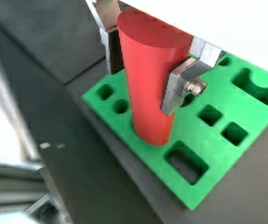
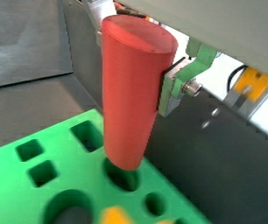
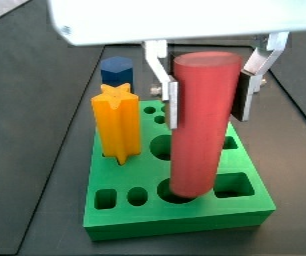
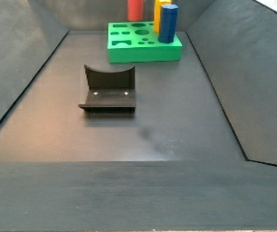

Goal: Pick up the oval object. Move up. Move to above the board. Insert the oval object.
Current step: Insert the oval object.

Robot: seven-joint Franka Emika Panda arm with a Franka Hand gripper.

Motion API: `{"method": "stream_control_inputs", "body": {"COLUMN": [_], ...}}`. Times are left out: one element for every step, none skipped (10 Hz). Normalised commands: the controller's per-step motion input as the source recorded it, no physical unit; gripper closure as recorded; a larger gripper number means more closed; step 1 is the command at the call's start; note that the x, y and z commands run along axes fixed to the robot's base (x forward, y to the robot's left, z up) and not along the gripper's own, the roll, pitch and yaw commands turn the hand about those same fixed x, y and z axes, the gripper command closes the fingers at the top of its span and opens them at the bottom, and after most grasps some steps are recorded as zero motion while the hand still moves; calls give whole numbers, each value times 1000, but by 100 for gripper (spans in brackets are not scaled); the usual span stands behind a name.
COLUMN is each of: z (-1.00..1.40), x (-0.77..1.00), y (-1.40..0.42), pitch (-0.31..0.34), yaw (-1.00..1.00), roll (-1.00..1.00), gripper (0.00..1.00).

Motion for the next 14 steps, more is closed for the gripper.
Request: {"method": "stream_control_inputs", "body": {"z": [-243,-191,0,-60,-160,-86,-26,-74,-120,-146,-66,0,-60,-51], "x": [134,100,0,0,0,0,0,-11,-74,-189,-251,-166,-106,-57], "y": [257,129,0,0,-57,-29,0,0,-91,-111,-89,-86,-49,-26], "pitch": [0,0,0,0,-26,0,0,-4,-34,-69,-44,-50,-50,-37], "yaw": [-554,-517,0,0,80,74,31,0,0,0,-54,-37,0,0], "roll": [60,46,-7,0,0,-4,-11,0,-7,-27,0,-27,-16,-16], "gripper": [100,100,100,100,100,100,100,100,100,100,100,100,100,100]}}
